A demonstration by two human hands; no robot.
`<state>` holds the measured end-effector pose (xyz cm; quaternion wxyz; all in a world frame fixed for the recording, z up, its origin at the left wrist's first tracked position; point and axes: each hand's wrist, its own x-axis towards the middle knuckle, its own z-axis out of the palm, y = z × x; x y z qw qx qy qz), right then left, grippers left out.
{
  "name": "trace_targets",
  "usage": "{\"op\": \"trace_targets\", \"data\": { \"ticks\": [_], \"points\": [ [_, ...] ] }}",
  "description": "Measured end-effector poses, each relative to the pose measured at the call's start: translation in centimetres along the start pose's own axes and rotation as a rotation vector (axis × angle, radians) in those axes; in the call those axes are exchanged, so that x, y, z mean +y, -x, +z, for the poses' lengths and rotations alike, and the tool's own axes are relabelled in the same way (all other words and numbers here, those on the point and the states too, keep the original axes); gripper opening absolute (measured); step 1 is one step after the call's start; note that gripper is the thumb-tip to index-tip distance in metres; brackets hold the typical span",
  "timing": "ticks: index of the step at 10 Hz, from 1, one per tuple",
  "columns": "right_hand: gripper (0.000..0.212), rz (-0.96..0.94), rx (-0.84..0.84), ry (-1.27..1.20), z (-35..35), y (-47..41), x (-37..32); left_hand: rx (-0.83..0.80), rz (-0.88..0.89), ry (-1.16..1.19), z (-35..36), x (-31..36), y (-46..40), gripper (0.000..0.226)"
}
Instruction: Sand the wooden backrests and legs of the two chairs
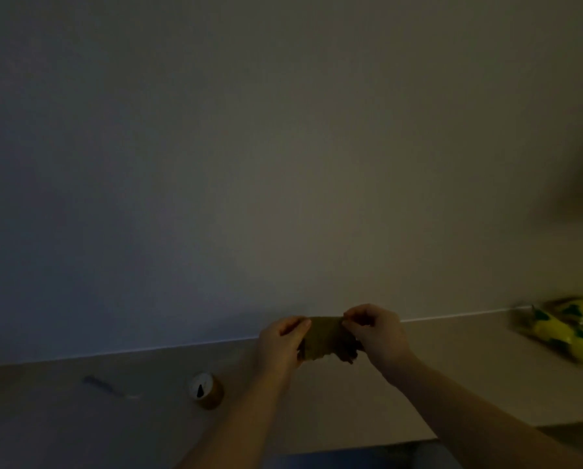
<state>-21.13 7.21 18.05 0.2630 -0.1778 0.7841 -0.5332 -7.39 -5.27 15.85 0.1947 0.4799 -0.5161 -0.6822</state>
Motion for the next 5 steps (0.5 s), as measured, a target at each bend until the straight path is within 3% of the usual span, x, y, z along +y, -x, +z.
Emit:
{"op": "trace_targets", "data": {
  "ticks": [3, 5],
  "points": [
    [0.013, 0.118, -0.119, 0.331, 7.5, -2.0, 13.8, 0.092, -0.173, -0.142, -2.8, -16.6, -7.7, 0.014],
    [0.024, 0.182, -0.157, 0.416, 8.5, -2.0, 14.8, -0.016, -0.278, -0.214, -3.5, -17.1, -6.9, 0.029]
  ]
}}
